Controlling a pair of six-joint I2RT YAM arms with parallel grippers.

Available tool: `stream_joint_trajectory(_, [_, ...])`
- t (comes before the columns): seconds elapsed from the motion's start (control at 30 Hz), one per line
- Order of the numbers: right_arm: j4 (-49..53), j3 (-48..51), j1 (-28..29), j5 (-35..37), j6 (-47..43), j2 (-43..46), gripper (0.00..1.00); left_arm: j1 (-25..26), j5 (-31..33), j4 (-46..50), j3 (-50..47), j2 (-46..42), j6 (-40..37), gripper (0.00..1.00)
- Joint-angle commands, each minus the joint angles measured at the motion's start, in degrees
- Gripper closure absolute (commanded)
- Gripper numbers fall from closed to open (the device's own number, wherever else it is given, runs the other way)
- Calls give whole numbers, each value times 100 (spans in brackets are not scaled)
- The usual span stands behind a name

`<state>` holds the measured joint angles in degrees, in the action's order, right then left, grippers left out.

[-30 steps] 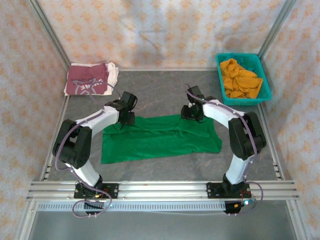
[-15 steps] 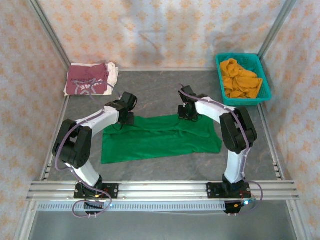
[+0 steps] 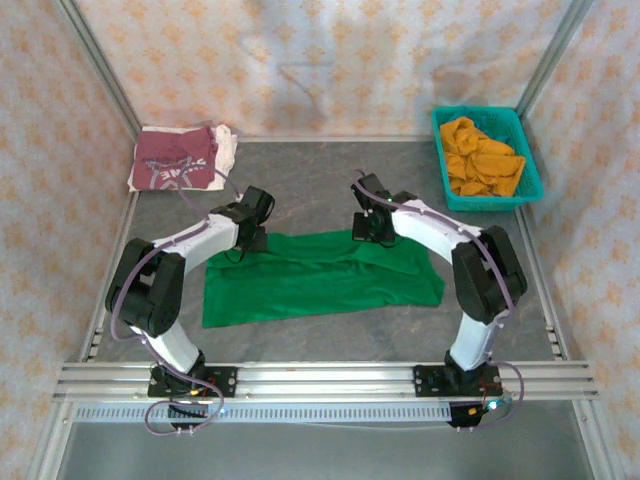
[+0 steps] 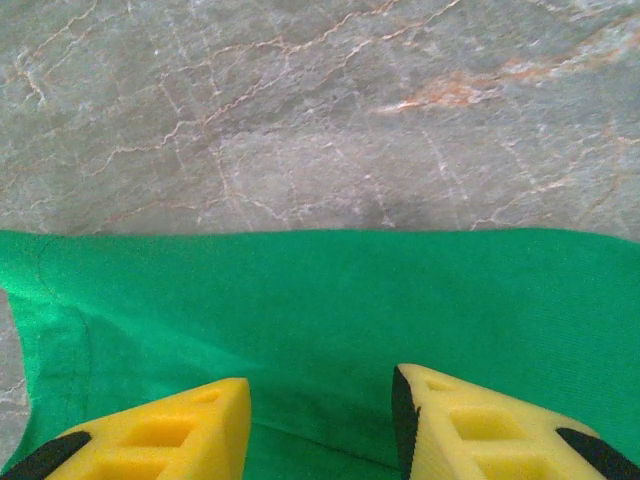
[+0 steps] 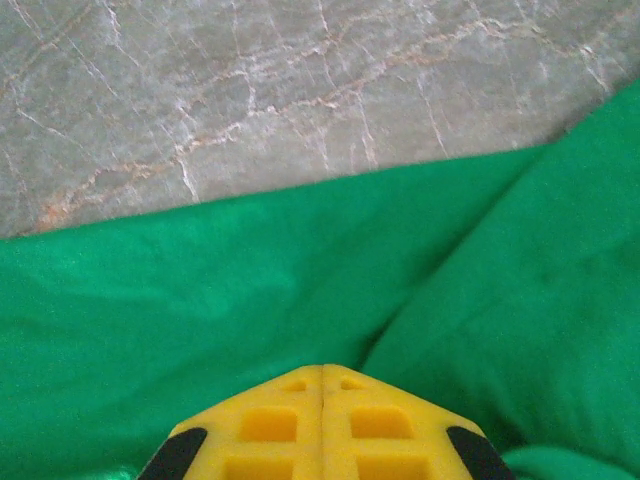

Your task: Fold and stack the t-shirts

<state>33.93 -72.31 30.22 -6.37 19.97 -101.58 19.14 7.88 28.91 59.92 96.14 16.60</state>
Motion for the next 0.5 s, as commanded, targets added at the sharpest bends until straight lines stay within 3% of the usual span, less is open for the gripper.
stream_joint_trajectory(0.0, [443,278,133,489,298,424,100,9,344,90,-150,-258,152,58])
stream_joint_trajectory(0.17, [575,743,396,508,586,996,100,-4,407,152,-225,-333,199,58])
stream_joint_trajectory(0.3, [546,1064,537,35,789,1334,100,-6,434,116,-190,-196,199,58])
stream_joint_trajectory(0.4, [382,1316,581,-433,816,1623,84,-19,439,106,-122,-53,211,58])
stream_joint_trajectory(0.47, [380,1448,582,-701,722,1783,80,-24,428,106,-73,9,221,58])
